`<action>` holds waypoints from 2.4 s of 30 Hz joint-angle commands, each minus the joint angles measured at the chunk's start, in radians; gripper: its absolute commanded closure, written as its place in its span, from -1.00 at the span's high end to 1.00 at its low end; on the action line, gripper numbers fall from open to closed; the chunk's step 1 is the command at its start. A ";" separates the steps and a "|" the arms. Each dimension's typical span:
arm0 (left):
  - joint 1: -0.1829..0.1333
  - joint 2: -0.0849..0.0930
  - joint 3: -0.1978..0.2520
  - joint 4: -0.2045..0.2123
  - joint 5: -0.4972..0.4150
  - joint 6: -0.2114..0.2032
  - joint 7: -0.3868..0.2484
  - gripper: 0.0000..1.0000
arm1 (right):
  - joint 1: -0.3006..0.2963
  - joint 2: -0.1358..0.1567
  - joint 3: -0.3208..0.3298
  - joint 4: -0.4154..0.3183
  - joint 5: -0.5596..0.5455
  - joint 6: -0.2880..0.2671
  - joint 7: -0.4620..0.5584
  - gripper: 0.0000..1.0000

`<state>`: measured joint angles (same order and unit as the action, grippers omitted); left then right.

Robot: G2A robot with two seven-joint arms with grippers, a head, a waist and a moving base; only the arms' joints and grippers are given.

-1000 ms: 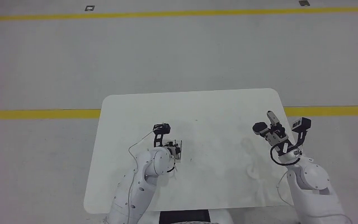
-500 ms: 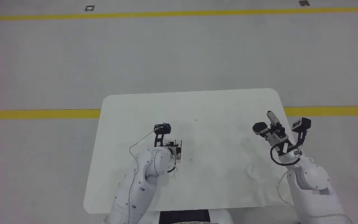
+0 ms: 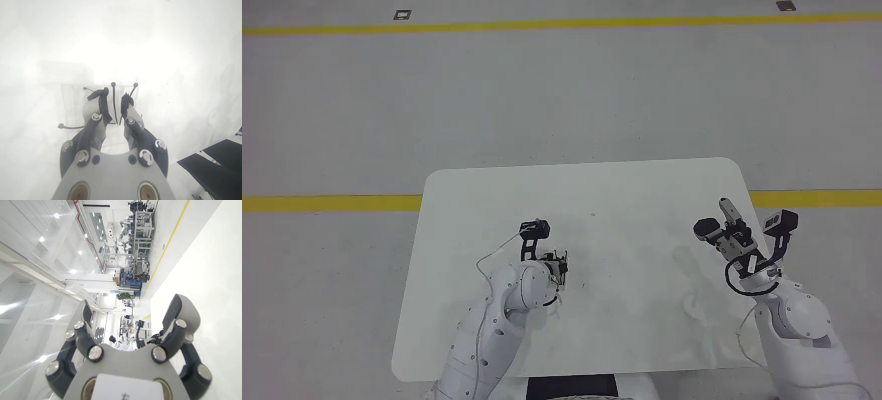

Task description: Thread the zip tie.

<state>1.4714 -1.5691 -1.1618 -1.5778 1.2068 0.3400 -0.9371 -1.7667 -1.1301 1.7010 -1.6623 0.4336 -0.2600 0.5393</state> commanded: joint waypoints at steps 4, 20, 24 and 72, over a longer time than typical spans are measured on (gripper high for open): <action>-0.009 -0.004 -0.005 0.016 -0.004 0.000 0.000 -0.66 | 0.000 0.000 0.000 0.000 0.000 0.000 0.000 1.00; 0.068 -0.002 -0.022 -0.155 0.019 0.000 -0.038 -1.00 | 0.000 0.000 0.000 0.000 0.000 0.000 0.000 1.00; 0.094 0.005 -0.021 -0.239 -0.054 -0.048 -0.101 -1.00 | 0.000 0.000 0.000 0.000 0.000 0.000 0.000 1.00; 0.002 0.115 -0.160 -0.151 -0.902 -0.354 -0.377 -1.00 | 0.069 0.013 -0.034 -0.009 -0.166 -0.080 0.401 1.00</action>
<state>1.4688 -1.4589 -1.3149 -1.7204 0.3038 -0.0168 -1.3170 -1.6973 -1.1170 1.6670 -1.6714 0.2674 -0.3400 0.9403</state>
